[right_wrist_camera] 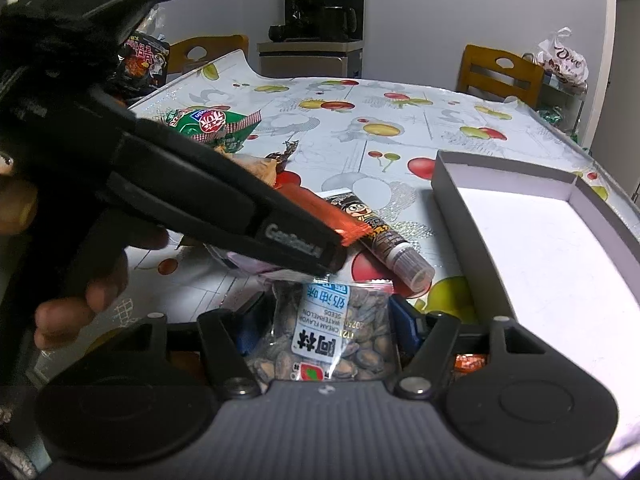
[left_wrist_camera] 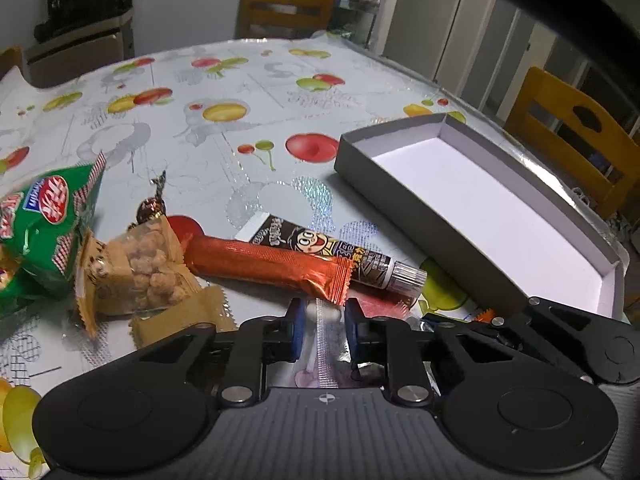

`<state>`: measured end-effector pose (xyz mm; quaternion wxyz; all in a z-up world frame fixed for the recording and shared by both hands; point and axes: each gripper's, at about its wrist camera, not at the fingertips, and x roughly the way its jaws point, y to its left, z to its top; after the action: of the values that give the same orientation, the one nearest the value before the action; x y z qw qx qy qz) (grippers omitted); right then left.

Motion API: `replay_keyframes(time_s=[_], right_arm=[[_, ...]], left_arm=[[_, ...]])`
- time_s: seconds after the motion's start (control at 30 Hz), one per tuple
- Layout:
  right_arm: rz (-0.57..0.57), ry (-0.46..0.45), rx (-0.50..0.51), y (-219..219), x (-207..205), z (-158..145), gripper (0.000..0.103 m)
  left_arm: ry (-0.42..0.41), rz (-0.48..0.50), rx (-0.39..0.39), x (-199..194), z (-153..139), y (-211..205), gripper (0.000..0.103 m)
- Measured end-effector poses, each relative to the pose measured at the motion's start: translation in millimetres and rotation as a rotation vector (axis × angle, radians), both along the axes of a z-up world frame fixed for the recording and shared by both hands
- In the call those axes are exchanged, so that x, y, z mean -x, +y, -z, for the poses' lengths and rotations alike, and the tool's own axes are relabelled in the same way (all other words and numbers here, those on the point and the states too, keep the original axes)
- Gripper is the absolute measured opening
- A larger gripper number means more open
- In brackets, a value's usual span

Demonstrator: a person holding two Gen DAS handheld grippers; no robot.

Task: Organize snacks
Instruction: 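Grasp the small clear packet with the left gripper while the right grasps the seed bag, then carry both packets into the white box and open both grippers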

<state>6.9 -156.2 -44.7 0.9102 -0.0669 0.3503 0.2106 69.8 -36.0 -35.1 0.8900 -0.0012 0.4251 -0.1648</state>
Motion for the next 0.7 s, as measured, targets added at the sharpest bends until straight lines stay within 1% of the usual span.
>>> replay_keyframes(time_s=[0.2,0.4,0.57,0.7], right_arm=[[0.015,-0.033,-0.007,-4,6,-11,0.064],[0.032,-0.106,-0.028,-13,14,-34,0.064],[0.065,-0.185,-0.038,-26,15,-62,0.064],[0.121,-0.206,-0.044,-47,9,-77,0.064]], left_arm=[[-0.094,0.014,-0.008,17,-21,4,0.022],[-0.186,0.027,-0.002,27,-46,5,0.022],[-0.247,0.059,0.009,20,-68,-3,0.022],[-0.309,0.134,0.022,6,-82,-23,0.022]])
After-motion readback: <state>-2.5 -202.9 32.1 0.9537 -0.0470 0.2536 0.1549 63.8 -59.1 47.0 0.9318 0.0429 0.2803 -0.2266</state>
